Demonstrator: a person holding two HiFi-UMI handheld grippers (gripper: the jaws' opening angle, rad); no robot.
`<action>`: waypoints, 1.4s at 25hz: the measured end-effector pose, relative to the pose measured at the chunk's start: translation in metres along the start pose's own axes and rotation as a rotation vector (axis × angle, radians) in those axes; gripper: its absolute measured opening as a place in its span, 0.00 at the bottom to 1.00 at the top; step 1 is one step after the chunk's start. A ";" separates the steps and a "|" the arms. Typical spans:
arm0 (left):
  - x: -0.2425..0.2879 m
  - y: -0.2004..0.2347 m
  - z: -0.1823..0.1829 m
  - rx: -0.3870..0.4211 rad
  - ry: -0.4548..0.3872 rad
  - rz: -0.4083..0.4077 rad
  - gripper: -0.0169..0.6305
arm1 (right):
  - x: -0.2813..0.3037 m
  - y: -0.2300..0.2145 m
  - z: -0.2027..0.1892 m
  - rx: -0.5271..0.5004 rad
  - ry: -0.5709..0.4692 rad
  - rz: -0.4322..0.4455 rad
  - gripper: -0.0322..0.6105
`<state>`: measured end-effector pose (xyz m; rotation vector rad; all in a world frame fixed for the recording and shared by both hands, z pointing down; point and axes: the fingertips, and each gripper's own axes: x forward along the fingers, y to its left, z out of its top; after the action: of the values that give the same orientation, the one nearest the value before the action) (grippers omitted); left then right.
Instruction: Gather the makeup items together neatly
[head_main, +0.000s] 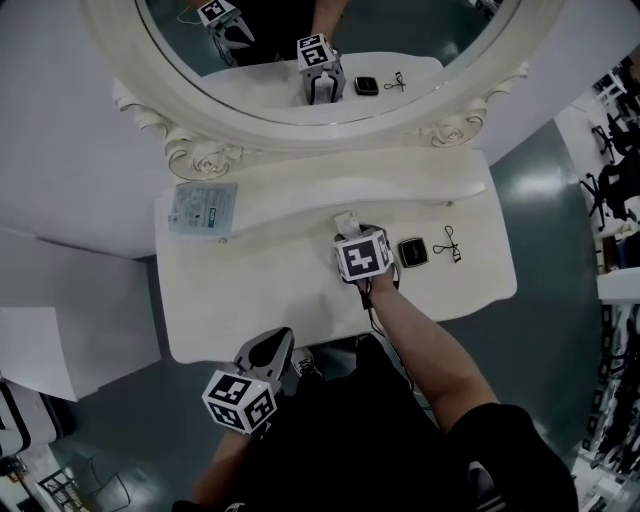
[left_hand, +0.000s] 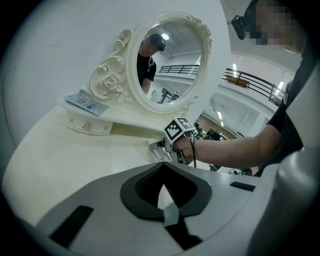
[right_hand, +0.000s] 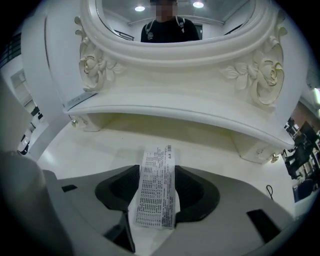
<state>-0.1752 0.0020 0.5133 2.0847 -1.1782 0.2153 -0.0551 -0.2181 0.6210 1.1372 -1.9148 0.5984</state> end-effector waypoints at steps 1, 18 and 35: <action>-0.001 0.000 0.000 0.004 0.001 -0.005 0.04 | -0.002 0.002 0.001 0.009 -0.014 0.003 0.42; -0.009 -0.005 -0.002 0.085 0.040 -0.097 0.04 | -0.036 0.044 -0.040 0.166 -0.038 -0.010 0.42; -0.019 0.012 -0.009 0.088 0.075 -0.109 0.04 | -0.019 0.040 -0.048 0.241 0.012 -0.049 0.42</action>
<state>-0.1938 0.0175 0.5168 2.1905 -1.0240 0.2966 -0.0661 -0.1549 0.6322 1.3239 -1.8343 0.8236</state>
